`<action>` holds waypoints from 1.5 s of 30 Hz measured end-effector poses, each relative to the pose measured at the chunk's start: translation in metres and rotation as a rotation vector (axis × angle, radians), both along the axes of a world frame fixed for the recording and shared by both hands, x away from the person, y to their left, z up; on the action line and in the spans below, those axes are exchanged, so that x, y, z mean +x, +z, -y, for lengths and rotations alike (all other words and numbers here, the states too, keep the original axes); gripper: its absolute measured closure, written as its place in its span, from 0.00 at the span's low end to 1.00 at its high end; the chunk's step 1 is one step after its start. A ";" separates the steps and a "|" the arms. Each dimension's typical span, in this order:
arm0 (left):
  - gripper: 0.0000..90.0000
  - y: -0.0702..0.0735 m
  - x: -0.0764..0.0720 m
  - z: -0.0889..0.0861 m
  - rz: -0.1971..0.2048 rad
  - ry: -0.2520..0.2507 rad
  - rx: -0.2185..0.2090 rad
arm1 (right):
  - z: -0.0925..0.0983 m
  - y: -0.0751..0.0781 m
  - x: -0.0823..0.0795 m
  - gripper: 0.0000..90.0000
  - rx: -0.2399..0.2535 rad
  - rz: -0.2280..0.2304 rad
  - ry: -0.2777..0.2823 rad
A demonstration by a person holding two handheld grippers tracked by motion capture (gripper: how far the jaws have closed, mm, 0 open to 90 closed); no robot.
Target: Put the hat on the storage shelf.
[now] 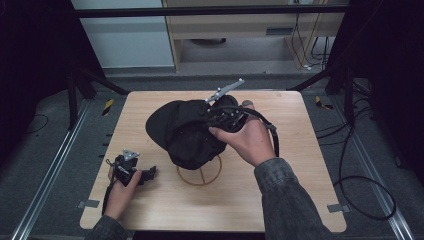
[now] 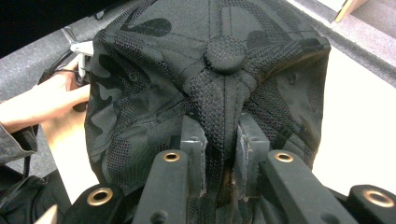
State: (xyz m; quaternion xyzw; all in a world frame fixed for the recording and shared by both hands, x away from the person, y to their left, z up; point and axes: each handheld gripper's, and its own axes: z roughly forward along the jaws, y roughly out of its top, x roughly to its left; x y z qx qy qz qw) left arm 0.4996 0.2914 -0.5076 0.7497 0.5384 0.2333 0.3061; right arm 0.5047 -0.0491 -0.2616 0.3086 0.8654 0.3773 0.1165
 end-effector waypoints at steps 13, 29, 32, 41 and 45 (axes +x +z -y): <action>0.00 0.000 0.000 0.000 0.001 0.001 -0.001 | 0.000 0.002 0.000 0.75 0.018 0.001 -0.004; 0.00 0.000 0.000 0.000 0.001 0.001 -0.001 | 0.014 0.010 -0.007 0.48 0.066 -0.004 -0.018; 0.00 0.000 0.000 0.000 0.001 0.002 -0.001 | 0.018 0.011 -0.008 0.46 0.068 0.000 -0.023; 0.00 0.000 0.000 0.000 0.001 0.002 -0.002 | 0.030 0.014 -0.013 0.42 0.064 0.014 -0.047; 0.00 0.000 0.000 0.000 0.001 0.002 -0.002 | 0.037 0.016 -0.016 0.39 0.069 0.025 -0.060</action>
